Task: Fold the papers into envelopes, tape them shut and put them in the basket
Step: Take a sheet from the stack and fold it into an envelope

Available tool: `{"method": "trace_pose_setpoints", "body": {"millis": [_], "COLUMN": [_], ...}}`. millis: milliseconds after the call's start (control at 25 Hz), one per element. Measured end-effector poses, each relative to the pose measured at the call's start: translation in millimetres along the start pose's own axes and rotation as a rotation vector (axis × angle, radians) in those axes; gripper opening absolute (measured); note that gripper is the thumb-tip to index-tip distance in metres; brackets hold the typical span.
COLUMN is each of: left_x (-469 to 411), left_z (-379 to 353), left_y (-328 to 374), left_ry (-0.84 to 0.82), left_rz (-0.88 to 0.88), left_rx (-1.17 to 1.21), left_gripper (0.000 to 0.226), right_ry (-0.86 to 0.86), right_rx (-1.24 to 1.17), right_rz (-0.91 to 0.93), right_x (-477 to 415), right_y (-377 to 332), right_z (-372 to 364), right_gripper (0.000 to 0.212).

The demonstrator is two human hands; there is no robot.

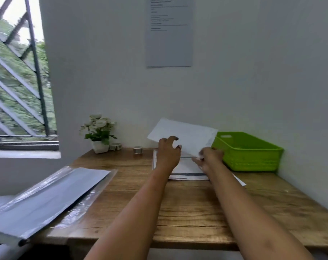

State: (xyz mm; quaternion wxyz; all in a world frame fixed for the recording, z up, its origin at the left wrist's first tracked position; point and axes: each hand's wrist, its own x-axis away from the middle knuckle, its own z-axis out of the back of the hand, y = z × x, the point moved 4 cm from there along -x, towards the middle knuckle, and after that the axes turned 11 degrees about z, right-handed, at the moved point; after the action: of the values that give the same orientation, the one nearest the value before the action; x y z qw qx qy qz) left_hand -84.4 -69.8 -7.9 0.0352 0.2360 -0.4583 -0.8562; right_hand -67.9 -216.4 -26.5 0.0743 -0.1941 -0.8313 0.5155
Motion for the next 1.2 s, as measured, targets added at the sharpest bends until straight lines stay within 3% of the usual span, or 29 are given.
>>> {"method": "trace_pose_setpoints", "body": {"millis": [80,240,480,680,760,800,880,960,1040,1200], "left_x": [2,-3,1,6,6,7,8,11,14,18], "left_z": [-26,-44,-42,-40,-39,-37,-36,-37,-38,-41], "left_y": [-9,-19,-25,-24,-30,-32,-33,-30,-26,-22], "left_ry": [-0.097,-0.22,-0.333,-0.359,-0.372,-0.367,-0.337,-0.311,-0.303,-0.271], "left_rz": [0.147,0.127,0.06,0.008,0.021,0.022,-0.002,-0.054,-0.093,-0.182], "left_rx": [0.126,-0.064,-0.147,-0.166,-0.249,-0.284,-0.339,-0.412,-0.456,-0.554], "left_gripper": [0.037,0.041,0.048,0.045,0.043,0.041,0.035,0.029,0.029,0.037], "right_ry": [-0.225,-0.403,-0.6,-0.597,-0.516,-0.47,-0.44,-0.441,-0.46,-0.527], "right_rx": [0.25,0.544,0.706,0.716,0.806,0.988,1.542,1.789,1.764,1.645], "right_rz": [-0.081,-0.147,-0.244,-0.21,-0.076,0.045,0.256,0.224,0.171,0.201], "right_x": [0,1,2,8,-2,-8,-13,-12,-9,-3], "right_y": [1,-6,-8,-5,-10,-15,-22,-17,-14,-22], "right_z": [12,22,21,21,27,33,45,52,52,45], "right_gripper": [0.037,0.005,0.014,0.015,0.016,0.016,0.034,0.065,0.078,0.079]}}
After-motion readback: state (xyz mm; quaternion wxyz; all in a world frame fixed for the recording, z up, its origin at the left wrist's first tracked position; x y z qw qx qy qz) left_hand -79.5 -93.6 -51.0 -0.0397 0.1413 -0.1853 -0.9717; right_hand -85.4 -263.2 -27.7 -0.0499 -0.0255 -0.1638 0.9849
